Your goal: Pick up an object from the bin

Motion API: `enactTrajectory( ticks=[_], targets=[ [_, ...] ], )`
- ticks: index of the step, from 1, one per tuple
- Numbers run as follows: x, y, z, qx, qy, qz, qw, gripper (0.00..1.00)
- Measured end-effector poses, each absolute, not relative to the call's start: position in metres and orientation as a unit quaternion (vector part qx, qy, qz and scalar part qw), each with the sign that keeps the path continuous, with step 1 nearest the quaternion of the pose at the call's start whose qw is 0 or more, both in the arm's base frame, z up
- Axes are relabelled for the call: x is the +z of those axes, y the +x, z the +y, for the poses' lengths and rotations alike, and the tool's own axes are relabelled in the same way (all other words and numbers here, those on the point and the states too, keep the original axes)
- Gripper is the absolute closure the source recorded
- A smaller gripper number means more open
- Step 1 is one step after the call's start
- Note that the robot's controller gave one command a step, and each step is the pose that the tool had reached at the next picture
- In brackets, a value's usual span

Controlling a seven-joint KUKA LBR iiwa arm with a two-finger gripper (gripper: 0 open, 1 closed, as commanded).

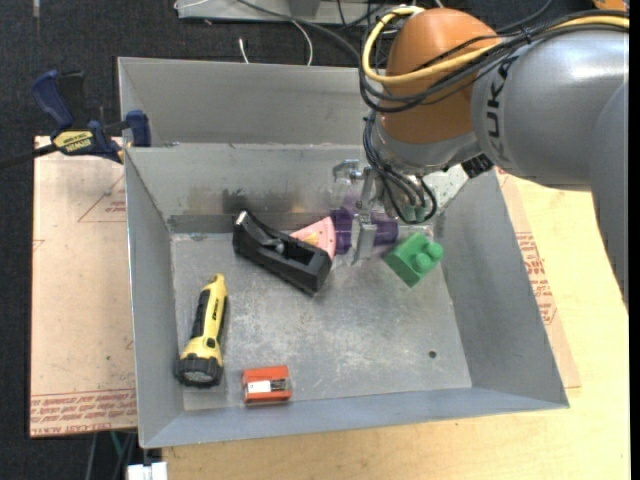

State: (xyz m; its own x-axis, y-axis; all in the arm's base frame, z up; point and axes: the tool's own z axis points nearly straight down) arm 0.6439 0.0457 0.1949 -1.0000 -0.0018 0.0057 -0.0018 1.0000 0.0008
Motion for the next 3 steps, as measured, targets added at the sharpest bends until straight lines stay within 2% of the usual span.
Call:
enactTrajectory(
  ticks=[1, 2, 3],
  targets=[
    [0.2, 0.645, 0.046, -0.001, 0.0, -1.0, -0.001, 0.0],
    [0.13, 0.64, 0.08, -0.002, -0.02, -1.0, 0.001, 0.0],
    [0.139, 0.625, 0.104, -0.001, -0.014, -1.0, -0.006, 0.0]
  ],
)
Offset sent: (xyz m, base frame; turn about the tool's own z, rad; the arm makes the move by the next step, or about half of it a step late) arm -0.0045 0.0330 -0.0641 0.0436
